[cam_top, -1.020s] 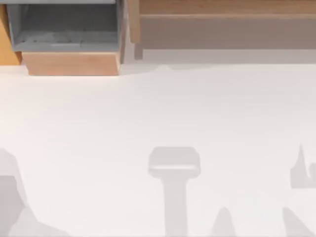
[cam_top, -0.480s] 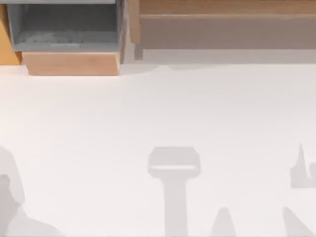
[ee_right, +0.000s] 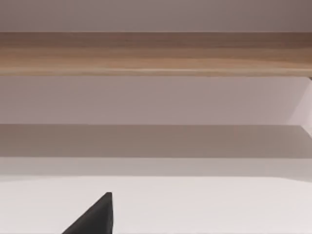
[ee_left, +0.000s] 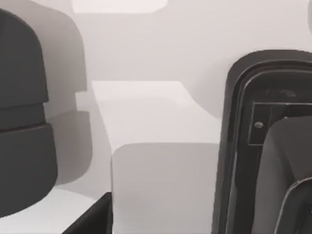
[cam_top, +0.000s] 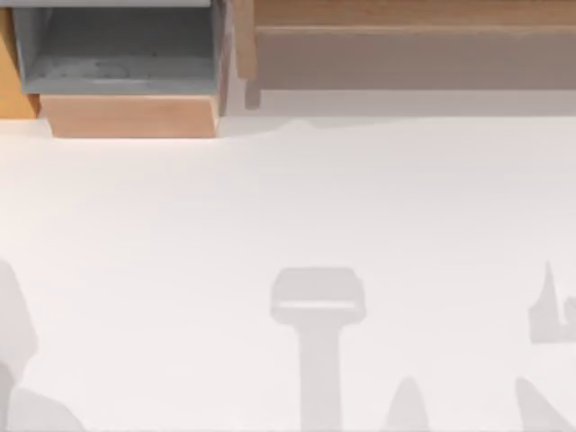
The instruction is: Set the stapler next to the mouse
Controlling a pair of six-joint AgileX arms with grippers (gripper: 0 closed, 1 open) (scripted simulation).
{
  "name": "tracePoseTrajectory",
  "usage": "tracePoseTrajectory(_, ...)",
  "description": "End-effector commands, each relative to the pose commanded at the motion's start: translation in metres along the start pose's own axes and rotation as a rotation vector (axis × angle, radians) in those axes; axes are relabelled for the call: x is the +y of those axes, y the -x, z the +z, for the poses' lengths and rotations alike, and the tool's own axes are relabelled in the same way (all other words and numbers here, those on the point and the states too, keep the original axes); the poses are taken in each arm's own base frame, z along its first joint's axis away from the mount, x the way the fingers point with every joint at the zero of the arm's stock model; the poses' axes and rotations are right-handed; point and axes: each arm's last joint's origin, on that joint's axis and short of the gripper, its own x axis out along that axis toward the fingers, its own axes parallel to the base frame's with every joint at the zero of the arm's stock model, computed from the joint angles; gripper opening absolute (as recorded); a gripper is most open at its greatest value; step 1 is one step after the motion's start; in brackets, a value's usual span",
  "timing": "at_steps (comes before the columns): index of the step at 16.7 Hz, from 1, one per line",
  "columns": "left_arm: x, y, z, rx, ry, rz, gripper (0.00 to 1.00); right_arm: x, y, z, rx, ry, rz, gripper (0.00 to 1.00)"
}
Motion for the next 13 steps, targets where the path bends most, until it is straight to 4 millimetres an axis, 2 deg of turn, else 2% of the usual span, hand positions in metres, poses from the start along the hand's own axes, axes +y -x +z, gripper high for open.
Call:
tracePoseTrajectory(1, 0.0000, 0.0000, 0.0000, 0.000, 0.000, 0.000, 1.00, 0.0000, 0.0000, 0.0000, 0.000, 0.000, 0.000, 1.00)
tracePoseTrajectory(13, 0.0000, 0.0000, 0.0000, 0.000, 0.000, 0.000, 0.10, 0.0000, 0.0000, 0.0000, 0.000, 0.000, 0.000, 1.00)
